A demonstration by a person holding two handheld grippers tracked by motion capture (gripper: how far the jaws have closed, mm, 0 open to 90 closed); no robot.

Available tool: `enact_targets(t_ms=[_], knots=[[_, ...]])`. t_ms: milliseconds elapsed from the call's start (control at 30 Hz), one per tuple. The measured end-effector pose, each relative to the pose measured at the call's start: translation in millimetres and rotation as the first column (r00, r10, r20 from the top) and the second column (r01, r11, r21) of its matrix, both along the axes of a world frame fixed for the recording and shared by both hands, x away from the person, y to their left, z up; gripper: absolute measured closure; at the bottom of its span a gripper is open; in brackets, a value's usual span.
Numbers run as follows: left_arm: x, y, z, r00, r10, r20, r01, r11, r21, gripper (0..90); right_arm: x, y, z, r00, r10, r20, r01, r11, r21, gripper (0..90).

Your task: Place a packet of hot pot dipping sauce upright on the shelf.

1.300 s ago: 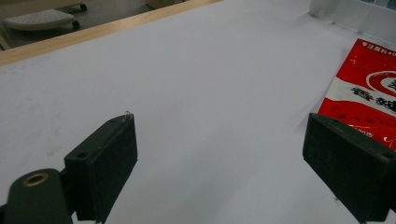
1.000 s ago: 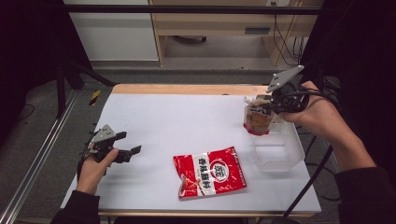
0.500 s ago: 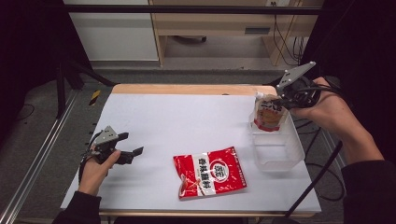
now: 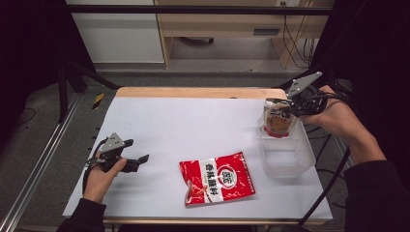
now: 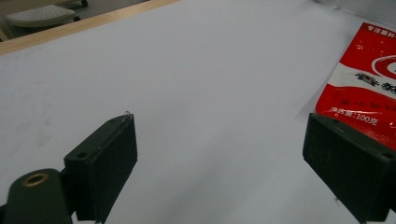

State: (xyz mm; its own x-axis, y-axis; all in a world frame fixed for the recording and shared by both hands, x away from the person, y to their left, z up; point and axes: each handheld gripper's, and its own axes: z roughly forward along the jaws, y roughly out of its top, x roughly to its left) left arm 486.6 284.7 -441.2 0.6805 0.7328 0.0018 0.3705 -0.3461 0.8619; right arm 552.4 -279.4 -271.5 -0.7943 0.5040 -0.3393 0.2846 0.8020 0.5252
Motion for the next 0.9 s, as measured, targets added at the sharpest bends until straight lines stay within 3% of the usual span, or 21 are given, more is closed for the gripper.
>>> enact_targets(t_ms=[133,367,900], knots=[[-0.2,-2.7,-1.0,1.0,-0.004,0.002,0.004,0.9999,0.012,10.2,7.4,-4.2,-10.0,0.9996,0.028,-0.007,-0.028,1.0,-0.006,86.0],[-0.3,-3.5,-2.5,1.0,-0.006,0.0,0.006,0.9998,0.019,10.2,14.9,-6.2,-19.2,0.9997,0.026,-0.003,-0.026,1.0,-0.003,86.0],[-0.3,-1.2,-1.3,1.0,-0.003,0.004,0.003,0.9999,0.017,10.2,18.7,-6.0,-43.5,0.9994,0.024,-0.026,-0.023,0.999,0.028,85.8]])
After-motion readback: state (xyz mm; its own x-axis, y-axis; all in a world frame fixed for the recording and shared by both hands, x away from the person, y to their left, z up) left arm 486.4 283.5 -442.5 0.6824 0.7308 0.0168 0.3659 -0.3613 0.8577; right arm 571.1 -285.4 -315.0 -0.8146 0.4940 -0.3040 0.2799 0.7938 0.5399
